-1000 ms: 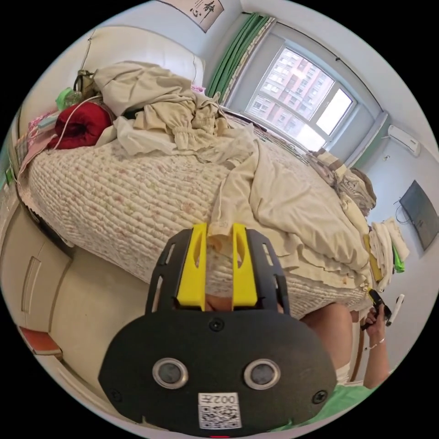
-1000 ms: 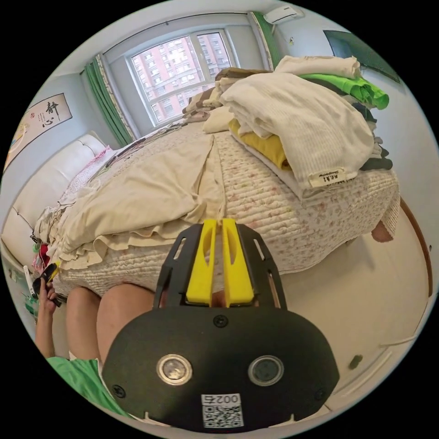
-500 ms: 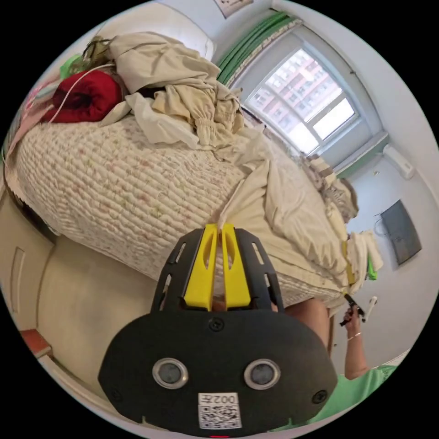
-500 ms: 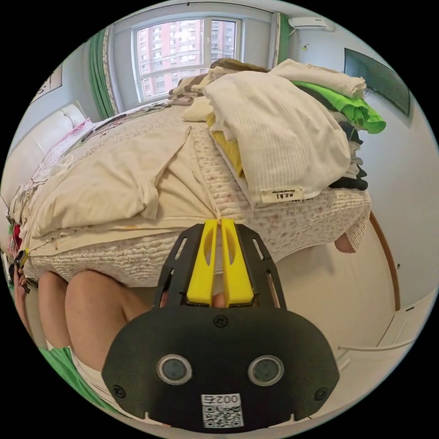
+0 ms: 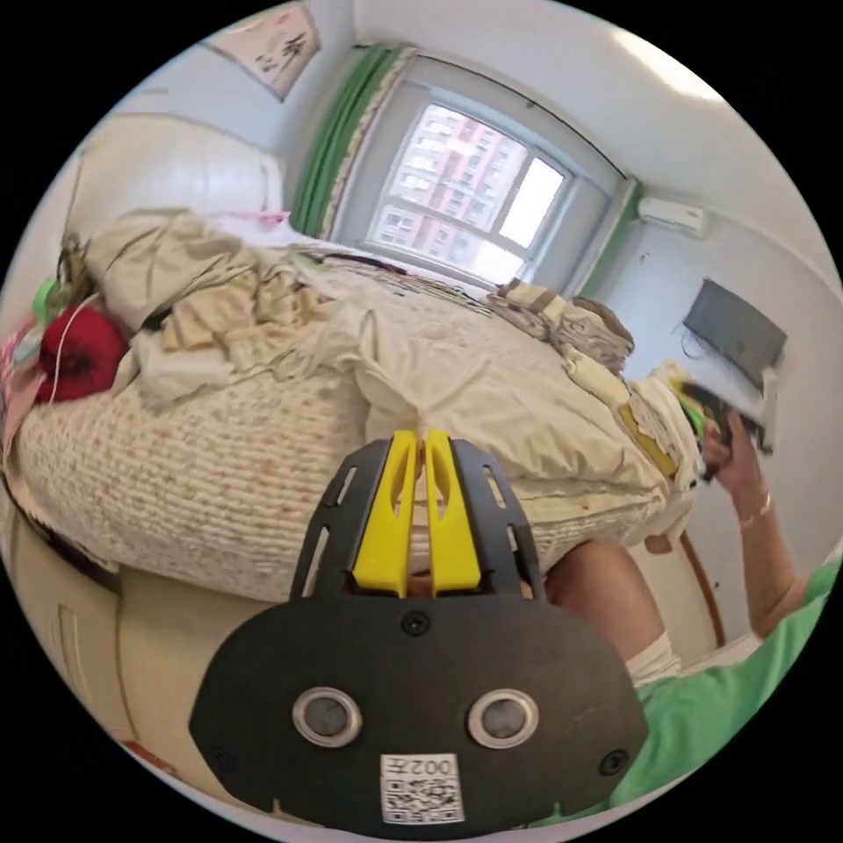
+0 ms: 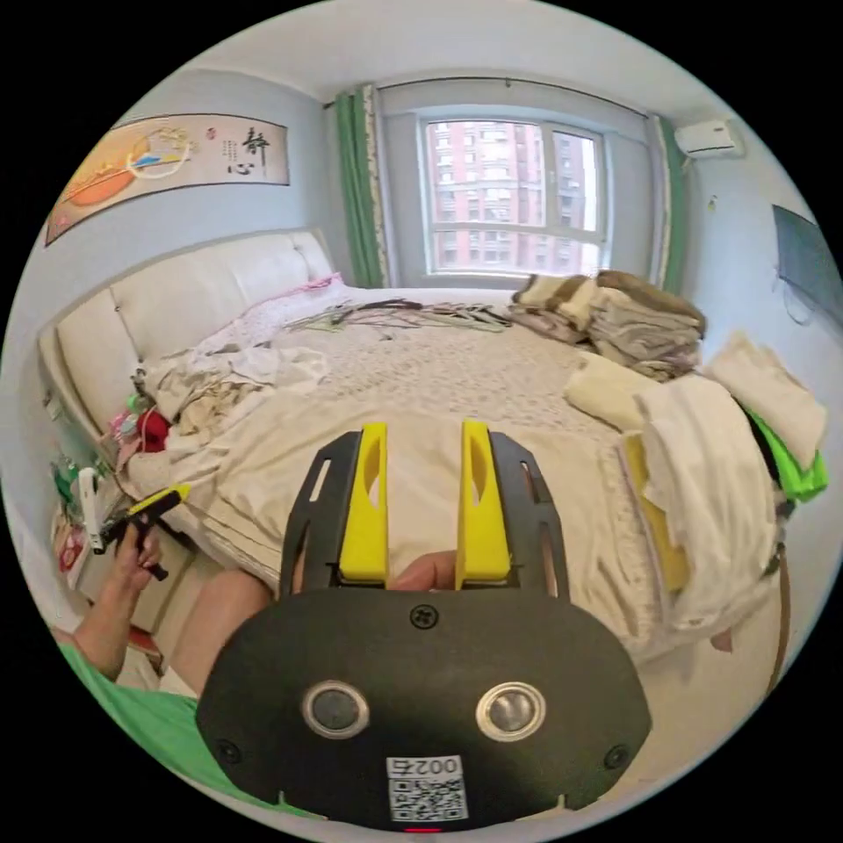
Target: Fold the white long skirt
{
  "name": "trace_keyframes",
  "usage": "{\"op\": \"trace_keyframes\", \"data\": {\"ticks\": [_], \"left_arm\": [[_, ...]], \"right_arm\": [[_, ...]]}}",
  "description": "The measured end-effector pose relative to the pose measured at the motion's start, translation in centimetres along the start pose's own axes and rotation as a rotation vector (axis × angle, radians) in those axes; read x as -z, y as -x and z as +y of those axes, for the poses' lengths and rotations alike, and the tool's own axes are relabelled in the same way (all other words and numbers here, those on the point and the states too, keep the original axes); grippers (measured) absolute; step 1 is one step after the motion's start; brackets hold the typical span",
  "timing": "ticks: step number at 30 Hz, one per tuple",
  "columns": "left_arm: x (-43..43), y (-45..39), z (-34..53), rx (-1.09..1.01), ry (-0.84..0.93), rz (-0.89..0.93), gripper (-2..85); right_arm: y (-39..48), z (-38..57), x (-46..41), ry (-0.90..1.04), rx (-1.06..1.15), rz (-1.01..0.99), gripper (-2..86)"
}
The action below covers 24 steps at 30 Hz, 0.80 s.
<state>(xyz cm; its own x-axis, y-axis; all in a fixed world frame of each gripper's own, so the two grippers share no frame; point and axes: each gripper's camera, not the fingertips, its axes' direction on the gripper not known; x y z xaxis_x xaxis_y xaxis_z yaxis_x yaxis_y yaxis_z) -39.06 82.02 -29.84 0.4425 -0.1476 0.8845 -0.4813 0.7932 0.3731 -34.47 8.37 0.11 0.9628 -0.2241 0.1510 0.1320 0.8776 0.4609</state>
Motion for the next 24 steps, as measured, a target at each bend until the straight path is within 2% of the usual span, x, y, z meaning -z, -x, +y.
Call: {"op": "trace_keyframes", "data": {"ticks": [5,9,14,16,18,24], "left_arm": [[-2.3,-6.3,1.2,-0.173,0.013,-0.047,-1.0],[-3.4,-7.7,2.1,-0.168,0.027,0.001,-1.0],[-4.5,-9.0,3.0,-0.164,0.047,0.056,-0.9],[-4.7,-9.4,3.2,-0.173,0.05,0.065,-0.9],[-4.8,-9.8,3.4,-0.18,0.052,0.068,-0.9],[-4.7,-11.6,3.0,-0.184,0.027,0.126,-0.9]], "right_arm": [[11.5,-8.3,-13.0,0.183,0.167,-0.066,12.7],[18.0,-12.1,-23.8,0.358,0.218,-0.067,12.7],[22.0,-12.3,-31.6,0.494,0.283,-0.035,13.3],[22.2,-11.7,-33.2,0.539,0.321,0.0,11.7],[20.9,-11.5,-33.0,0.5,0.297,0.046,3.4],[15.5,-14.5,-28.4,0.382,0.228,-0.055,0.5]]}}
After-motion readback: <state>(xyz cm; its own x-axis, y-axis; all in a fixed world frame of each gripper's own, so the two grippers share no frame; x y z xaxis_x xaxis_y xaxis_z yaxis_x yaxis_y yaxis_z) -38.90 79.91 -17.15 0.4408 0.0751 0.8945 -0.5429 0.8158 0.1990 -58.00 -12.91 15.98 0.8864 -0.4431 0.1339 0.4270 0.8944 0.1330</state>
